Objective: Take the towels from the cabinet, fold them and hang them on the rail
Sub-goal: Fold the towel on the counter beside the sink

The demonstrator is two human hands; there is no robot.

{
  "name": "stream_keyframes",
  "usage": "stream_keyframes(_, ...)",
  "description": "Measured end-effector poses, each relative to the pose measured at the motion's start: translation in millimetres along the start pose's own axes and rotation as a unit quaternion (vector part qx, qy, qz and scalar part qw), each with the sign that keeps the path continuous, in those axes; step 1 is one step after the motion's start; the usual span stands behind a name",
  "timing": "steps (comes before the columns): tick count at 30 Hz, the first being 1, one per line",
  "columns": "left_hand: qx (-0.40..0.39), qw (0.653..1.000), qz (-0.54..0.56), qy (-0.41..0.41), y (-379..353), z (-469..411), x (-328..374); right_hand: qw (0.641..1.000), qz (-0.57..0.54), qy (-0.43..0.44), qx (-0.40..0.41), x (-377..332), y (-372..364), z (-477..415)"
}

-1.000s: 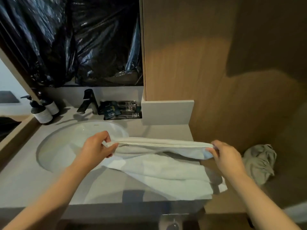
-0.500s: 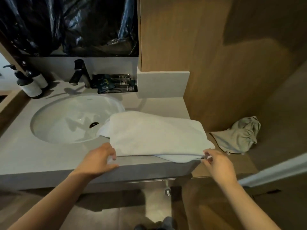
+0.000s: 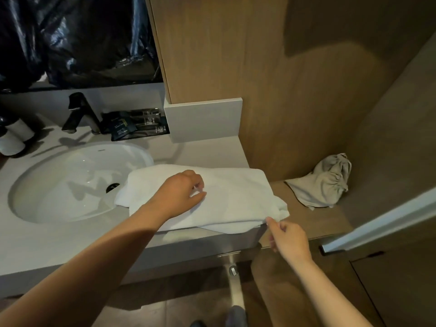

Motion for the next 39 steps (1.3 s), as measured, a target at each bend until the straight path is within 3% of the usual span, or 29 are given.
stream_keyframes(5,-0.045,0.998,-0.035,-0.01,-25,-62,15,0.969,-0.214,-0.123,-0.014,5,-25,-4)
stream_keyframes(9,-0.103,0.991,-0.081,-0.001,-53,-91,17,0.952,-0.233,-0.196,0.025,3,-36,-14)
stream_keyframes(15,-0.15,0.983,-0.104,-0.001,-79,-112,18,0.942,-0.29,-0.164,0.031,10,-46,-18)
stream_keyframes(19,-0.187,0.977,-0.098,0.021,-82,-126,14,0.96,-0.247,-0.114,0.064,7,-52,-19)
stream_keyframes(24,-0.19,0.975,-0.092,0.075,-86,-141,13,0.952,-0.273,-0.115,0.073,6,-54,-19)
stream_keyframes(31,-0.206,0.969,-0.107,0.087,-89,-152,10,0.948,-0.289,-0.113,0.074,2,-54,-19)
stream_keyframes(36,-0.289,0.951,-0.07,0.083,-95,-160,6,0.959,-0.259,-0.106,0.051,0,-48,-20)
stream_keyframes(39,-0.271,0.959,-0.048,0.071,-103,-164,12,0.962,-0.249,-0.106,0.046,0,-47,-21)
Point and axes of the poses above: each hand's wrist, its own z-axis away from the middle knuckle, its own y-axis out of the back of the hand, x = y × z, the point moved 4 cm from there along -z, towards the middle knuckle, and after that the axes turned 8 degrees about -z, right-handed, at the moved point
